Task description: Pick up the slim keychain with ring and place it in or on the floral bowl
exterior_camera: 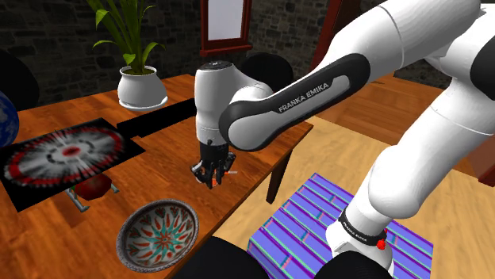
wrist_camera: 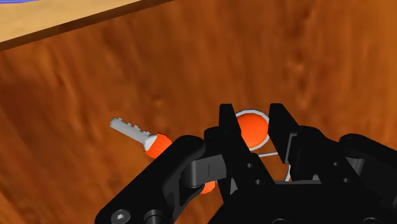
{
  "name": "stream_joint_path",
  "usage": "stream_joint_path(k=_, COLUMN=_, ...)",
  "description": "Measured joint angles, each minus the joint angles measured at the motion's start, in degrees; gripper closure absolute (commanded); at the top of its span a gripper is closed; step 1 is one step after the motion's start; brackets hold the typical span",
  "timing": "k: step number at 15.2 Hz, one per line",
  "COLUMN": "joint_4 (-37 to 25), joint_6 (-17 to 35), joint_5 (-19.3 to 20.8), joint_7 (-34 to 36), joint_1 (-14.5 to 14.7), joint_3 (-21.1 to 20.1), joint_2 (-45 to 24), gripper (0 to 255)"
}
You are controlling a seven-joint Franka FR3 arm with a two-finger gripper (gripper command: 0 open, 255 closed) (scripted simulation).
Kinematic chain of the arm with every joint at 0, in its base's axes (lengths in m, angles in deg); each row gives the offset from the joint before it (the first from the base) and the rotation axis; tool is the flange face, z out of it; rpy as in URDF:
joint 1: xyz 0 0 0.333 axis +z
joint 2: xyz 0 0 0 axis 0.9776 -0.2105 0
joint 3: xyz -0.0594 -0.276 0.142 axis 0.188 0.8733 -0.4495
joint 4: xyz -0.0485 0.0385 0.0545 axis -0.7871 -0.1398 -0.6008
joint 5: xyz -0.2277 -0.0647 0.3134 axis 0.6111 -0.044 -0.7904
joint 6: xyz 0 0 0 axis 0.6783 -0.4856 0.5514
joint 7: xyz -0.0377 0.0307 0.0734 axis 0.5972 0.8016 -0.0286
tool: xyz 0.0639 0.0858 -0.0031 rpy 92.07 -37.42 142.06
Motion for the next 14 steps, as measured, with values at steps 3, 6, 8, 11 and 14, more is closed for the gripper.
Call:
stream_joint_path(k=3, joint_4=-1.09, joint_6=-2.31, joint_5=-0.70, joint_7=-0.62, joint_1=0.03, joint_3=0.32, joint_2=1.37, gripper=255)
stream_joint_path(k=6, joint_4=-2.37, joint_6=-4.84, joint_5=-1.37, joint_7=-1.12, joint_1=0.11, joint_3=0.64, joint_2=2.78, gripper=255)
stream_joint_path(k=8, joint_4=-3.26, joint_6=-6.33, joint_5=-1.62, joint_7=-1.40, joint_1=0.10, joint_3=0.86, joint_2=3.43, gripper=255)
stream_joint_path(k=11, joint_4=-4.52, joint_6=-8.72, joint_5=-2.14, joint_7=-1.78, joint_1=0.17, joint_3=1.19, joint_2=4.67, gripper=255)
stream_joint_path(k=14, joint_4=-6.30, joint_6=-11.21, joint_5=-2.38, joint_7=-1.91, joint_1=0.20, joint_3=1.44, joint_2=5.46, gripper=255)
